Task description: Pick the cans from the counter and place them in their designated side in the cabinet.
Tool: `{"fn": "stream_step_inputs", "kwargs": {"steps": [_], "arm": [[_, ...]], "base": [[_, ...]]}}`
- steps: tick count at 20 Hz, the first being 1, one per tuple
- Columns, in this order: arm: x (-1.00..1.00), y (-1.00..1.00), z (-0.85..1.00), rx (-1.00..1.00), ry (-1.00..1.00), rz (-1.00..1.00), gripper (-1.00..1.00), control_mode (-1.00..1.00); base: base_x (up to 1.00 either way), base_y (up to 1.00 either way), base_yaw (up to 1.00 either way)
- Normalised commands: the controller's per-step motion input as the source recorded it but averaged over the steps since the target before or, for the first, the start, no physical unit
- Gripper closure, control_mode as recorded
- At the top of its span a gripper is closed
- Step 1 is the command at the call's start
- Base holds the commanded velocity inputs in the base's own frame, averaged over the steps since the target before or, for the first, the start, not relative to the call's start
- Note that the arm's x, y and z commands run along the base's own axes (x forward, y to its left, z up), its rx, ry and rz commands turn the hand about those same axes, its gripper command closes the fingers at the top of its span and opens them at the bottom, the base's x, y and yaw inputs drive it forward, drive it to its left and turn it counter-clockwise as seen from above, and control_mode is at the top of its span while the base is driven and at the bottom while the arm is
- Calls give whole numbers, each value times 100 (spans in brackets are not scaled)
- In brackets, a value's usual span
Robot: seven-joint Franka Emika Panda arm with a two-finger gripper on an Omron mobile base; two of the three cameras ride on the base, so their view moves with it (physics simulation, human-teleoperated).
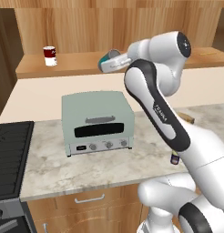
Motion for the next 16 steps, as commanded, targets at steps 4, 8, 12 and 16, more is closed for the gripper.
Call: {"fn": "stream_step_inputs", "kwargs": {"steps": [4,8,12,16], "arm": [[14,5,0,0,0,0,100,-100],[12,4,0,0,1,0,100,-100],[11,4,0,0,0,0,100,-100],[10,5,0,0,0,0,100,-100]], "base": [[0,0,0],[0,0,0],[0,0,0],[0,0,0]]}}
